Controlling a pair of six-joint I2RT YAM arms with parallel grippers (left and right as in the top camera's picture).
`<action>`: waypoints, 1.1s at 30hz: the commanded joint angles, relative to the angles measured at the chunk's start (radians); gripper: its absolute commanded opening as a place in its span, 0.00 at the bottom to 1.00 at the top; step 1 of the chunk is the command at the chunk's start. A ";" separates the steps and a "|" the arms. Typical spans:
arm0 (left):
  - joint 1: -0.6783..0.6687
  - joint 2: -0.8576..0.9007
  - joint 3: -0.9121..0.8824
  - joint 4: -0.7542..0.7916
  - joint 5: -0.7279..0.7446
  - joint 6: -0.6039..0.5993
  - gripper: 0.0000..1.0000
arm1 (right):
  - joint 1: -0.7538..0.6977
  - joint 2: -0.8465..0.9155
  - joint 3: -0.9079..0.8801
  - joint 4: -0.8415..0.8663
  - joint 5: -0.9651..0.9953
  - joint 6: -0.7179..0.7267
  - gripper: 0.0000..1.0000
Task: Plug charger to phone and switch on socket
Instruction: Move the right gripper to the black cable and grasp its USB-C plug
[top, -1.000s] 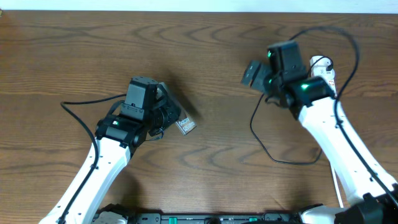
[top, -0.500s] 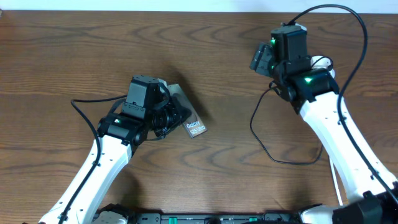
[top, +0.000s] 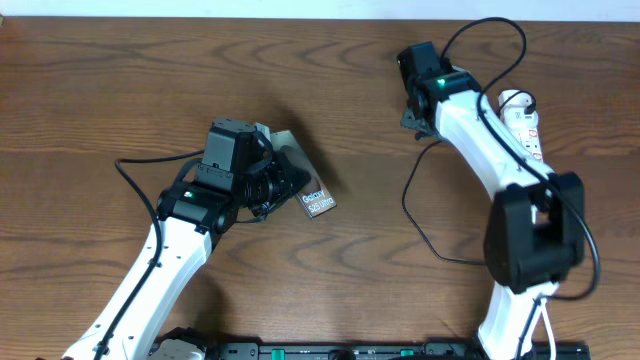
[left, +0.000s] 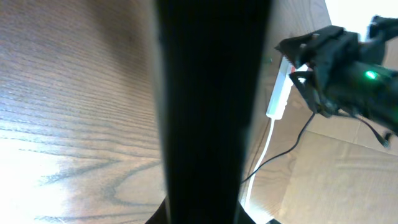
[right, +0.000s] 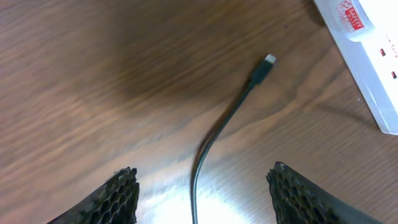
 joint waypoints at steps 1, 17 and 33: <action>-0.002 -0.002 0.005 0.008 0.031 -0.006 0.08 | -0.033 0.081 0.062 -0.032 0.093 0.130 0.66; -0.002 -0.002 0.005 0.009 0.008 -0.005 0.08 | -0.153 0.228 0.061 0.009 -0.019 0.346 0.52; -0.002 -0.002 0.005 0.009 -0.020 -0.005 0.08 | -0.124 0.321 0.060 0.000 -0.141 0.285 0.01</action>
